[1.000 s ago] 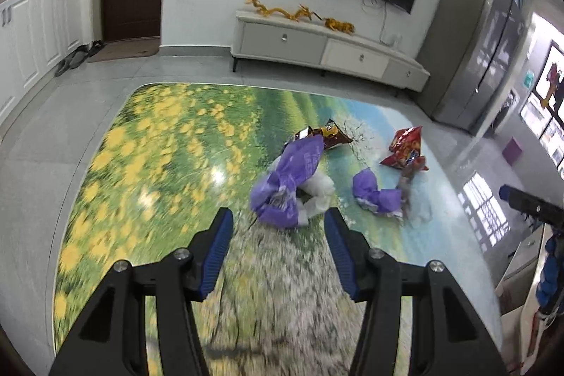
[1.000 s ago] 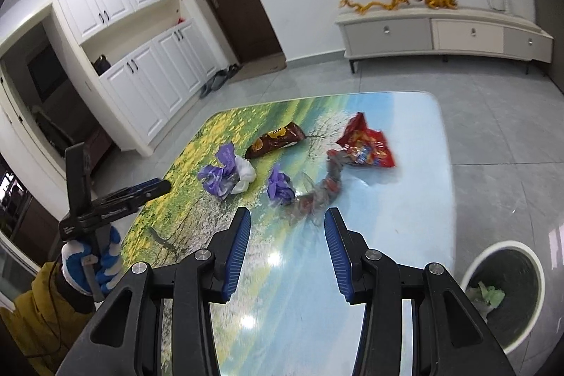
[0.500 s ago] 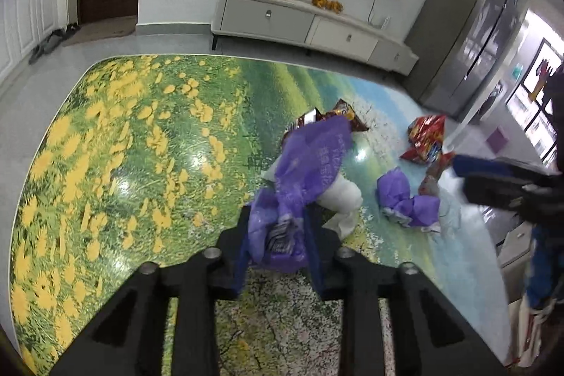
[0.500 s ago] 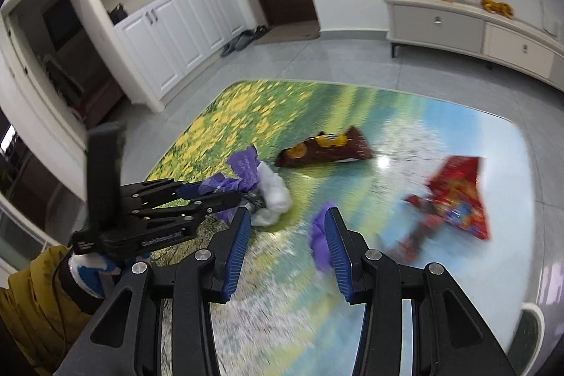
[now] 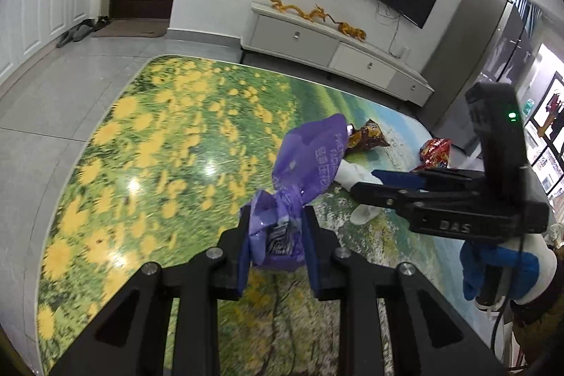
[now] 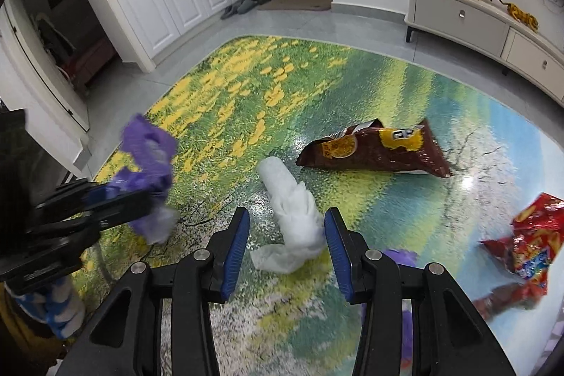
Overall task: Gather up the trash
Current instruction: 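Grasp the purple bag with the left tool while the right tool grasps the white tissue, then carry the purple bag and white tissue over the trash bin and open both tools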
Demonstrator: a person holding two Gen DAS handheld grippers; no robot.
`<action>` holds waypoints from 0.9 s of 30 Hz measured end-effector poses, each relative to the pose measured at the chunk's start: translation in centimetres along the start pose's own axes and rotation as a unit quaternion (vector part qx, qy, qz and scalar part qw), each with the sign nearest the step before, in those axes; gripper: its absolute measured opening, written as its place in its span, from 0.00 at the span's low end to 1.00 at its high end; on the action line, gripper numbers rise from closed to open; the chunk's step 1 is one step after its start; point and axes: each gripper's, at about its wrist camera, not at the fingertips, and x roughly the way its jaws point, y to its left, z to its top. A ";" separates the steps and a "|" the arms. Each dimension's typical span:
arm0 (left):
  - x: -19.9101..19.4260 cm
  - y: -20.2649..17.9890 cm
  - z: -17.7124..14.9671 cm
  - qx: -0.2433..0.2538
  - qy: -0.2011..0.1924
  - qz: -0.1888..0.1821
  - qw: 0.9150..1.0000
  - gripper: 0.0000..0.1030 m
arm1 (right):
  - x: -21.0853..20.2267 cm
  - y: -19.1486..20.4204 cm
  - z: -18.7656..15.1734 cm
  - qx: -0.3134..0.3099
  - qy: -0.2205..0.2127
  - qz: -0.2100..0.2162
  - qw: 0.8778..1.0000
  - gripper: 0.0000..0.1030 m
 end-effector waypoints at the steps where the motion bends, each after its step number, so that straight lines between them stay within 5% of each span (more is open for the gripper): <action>1: -0.4 0.0 -0.1 -0.001 -0.003 0.003 1.000 0.24 | 0.1 0.2 -0.2 0.000 0.002 0.001 1.000 0.31; 2: -0.7 0.1 -0.3 -0.001 -0.005 0.006 1.000 0.24 | 0.1 0.4 -0.4 0.000 0.004 0.005 1.000 0.20; 12: -5.4 -1.5 -1.8 0.014 -0.038 0.036 0.999 0.24 | -5.1 4.0 -6.2 -0.053 0.005 0.053 0.997 0.19; 20: -8.5 -4.8 -3.6 0.046 -0.044 0.037 0.997 0.24 | -13.8 -2.6 -11.9 0.038 -0.048 0.025 0.998 0.19; 27: -9.5 -12.0 -5.3 0.112 -0.043 0.051 0.991 0.24 | -22.0 -6.6 -16.7 0.106 -0.122 -0.002 0.987 0.19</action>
